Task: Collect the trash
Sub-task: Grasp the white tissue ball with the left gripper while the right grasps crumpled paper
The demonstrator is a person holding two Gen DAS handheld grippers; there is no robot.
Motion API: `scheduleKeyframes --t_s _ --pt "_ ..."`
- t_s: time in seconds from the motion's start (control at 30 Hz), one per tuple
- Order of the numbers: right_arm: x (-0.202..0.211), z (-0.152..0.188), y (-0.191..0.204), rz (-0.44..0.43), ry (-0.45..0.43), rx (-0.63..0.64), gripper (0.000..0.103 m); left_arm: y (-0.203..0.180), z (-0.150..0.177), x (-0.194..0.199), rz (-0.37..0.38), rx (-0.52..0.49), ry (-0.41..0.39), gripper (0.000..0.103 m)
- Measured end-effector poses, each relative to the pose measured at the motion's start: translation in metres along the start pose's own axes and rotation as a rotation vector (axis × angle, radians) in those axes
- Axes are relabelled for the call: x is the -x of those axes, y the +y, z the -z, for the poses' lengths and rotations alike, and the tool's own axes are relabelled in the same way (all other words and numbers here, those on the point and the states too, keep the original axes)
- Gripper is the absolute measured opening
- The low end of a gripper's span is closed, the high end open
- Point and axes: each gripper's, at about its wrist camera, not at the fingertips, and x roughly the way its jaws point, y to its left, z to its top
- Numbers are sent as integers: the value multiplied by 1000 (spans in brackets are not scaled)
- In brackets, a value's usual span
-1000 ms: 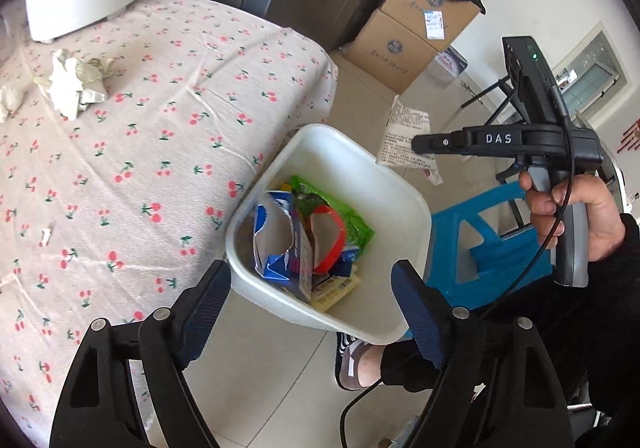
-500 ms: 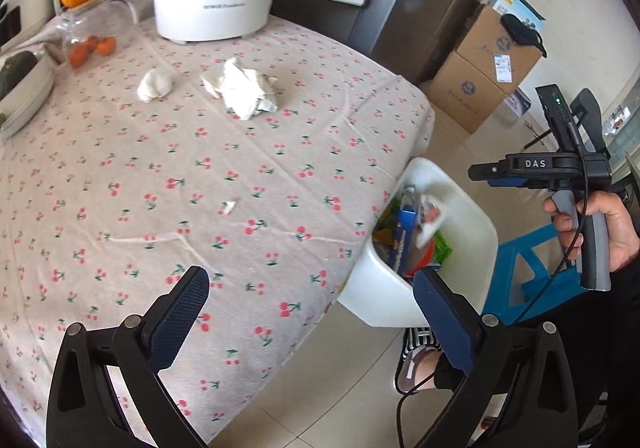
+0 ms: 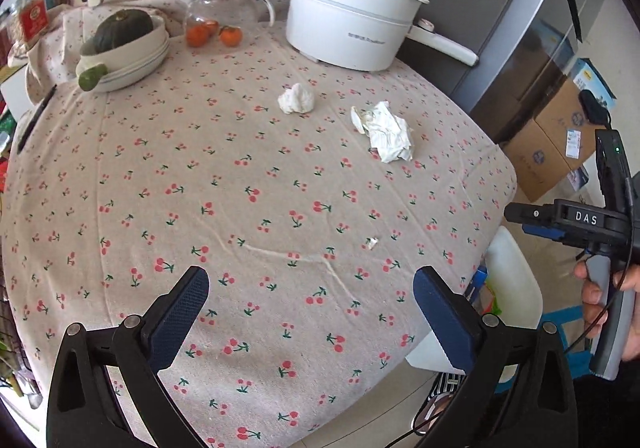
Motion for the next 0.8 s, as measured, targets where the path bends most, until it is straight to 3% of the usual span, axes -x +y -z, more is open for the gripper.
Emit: scheduleKeyframes --t_s 0.23,0.47,0.6,0.8 --pt "-28 -10 49 -3 -35 80 77 21 -13 -15 -115 90 -40 103" --pt "-58 -36 65 -2 -80 87 77 26 -44 -45 -177 71 -75 103" --pt "-74 -53 69 -21 -126 91 77 30 -67 -68 -165 48 -91 103" --pt "-97 -67 78 -29 -168 176 77 26 -100 -107 -89 -4 -107 103"
